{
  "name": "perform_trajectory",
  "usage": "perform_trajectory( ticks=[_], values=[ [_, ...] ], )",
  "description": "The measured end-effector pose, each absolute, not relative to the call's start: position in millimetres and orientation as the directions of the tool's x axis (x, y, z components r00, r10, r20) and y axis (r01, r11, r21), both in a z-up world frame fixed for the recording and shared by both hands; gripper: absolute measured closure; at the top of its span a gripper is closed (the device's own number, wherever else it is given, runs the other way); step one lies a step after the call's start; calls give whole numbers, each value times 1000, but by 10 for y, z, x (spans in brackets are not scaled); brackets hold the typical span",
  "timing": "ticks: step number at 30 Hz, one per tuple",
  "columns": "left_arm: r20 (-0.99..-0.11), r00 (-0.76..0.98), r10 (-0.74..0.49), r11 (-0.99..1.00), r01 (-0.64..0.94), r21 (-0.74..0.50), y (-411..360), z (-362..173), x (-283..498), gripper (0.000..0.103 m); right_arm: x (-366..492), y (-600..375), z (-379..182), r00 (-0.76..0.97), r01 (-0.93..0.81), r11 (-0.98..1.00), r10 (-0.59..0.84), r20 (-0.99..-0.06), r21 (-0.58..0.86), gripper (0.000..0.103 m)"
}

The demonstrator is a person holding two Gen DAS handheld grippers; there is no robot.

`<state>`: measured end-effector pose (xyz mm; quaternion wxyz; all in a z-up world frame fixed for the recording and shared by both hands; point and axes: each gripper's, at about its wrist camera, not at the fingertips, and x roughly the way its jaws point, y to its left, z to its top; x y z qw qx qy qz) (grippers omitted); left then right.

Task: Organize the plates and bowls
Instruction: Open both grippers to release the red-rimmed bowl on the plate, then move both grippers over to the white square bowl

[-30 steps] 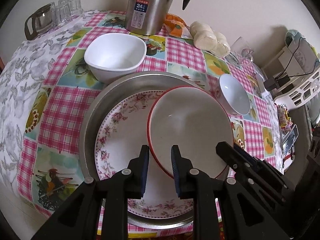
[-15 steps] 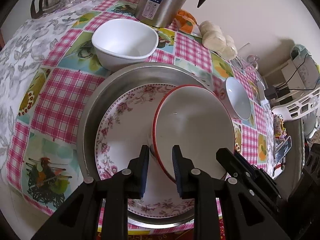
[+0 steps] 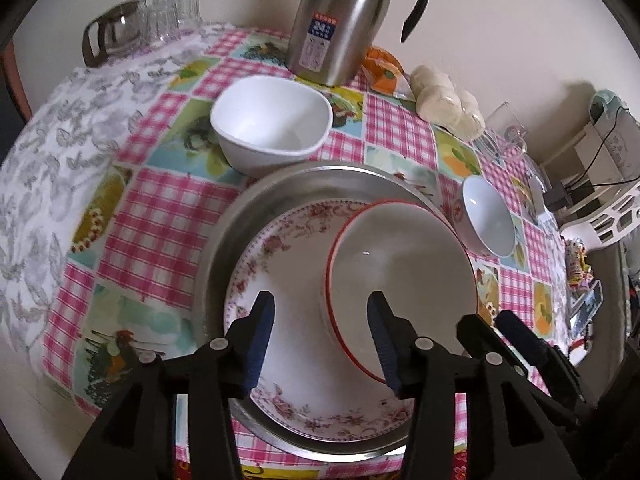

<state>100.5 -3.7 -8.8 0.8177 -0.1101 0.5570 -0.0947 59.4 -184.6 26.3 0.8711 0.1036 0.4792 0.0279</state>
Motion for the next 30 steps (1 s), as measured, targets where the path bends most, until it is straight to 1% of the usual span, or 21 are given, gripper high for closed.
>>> perform_trajectory(
  ticks=[2, 4, 8, 9, 10, 11, 12, 13, 16, 18, 21, 22, 23, 24, 30],
  values=[
    [-886, 369, -280, 957, 29, -290, -16, -72, 1001, 51, 592, -1858, 269, 544, 59, 978, 137, -828, 200, 29],
    [-884, 376, -278, 956, 20, -292, 8, -64, 1001, 48, 584, -1872, 266, 546, 67, 980, 123, -829, 189, 26],
    [-879, 390, -273, 956, 7, -294, 31, -45, 996, 45, 572, -1913, 272, 558, 77, 981, 107, -823, 180, 13],
    [-878, 395, -272, 956, 6, -293, 31, -38, 996, 45, 571, -1922, 278, 561, 79, 980, 107, -821, 181, 12],
    [-876, 401, -268, 957, 5, -291, 34, -27, 993, 41, 568, -1939, 286, 566, 83, 979, 106, -817, 184, 8],
    [-874, 408, -265, 957, 4, -288, 35, -16, 991, 33, 567, -1957, 292, 570, 86, 979, 105, -815, 187, 3],
    [-872, 414, -261, 958, 1, -286, 39, -8, 984, 29, 564, -1968, 295, 572, 89, 978, 104, -813, 187, 1],
    [-870, 419, -258, 959, -1, -285, 42, -1, 982, 25, 560, -1984, 300, 576, 93, 978, 102, -811, 188, 1],
    [-869, 434, -238, 963, -11, -269, 55, 15, 972, 24, 552, -2014, 310, 581, 99, 977, 100, -808, 191, 0],
    [-870, 439, -223, 966, -19, -257, 62, 8, 971, 21, 549, -2029, 307, 581, 105, 975, 98, -808, 194, 0],
    [-869, 449, -208, 968, -36, -250, 89, -8, 971, 19, 546, -2043, 299, 580, 113, 973, 100, -809, 201, 0],
    [-868, 452, -205, 967, -42, -251, 99, -10, 971, 16, 546, -2047, 297, 579, 114, 973, 101, -809, 203, 0],
    [-868, 454, -204, 967, -47, -252, 106, -13, 970, 8, 543, -2051, 298, 580, 114, 972, 102, -808, 204, 0],
    [-865, 459, -203, 966, -53, -254, 120, -13, 970, 6, 539, -2052, 300, 581, 113, 972, 102, -807, 204, 0],
    [-847, 495, -194, 967, -49, -250, 117, 33, 958, 5, 534, -2070, 338, 599, 114, 975, 84, -796, 188, 0]
  ],
)
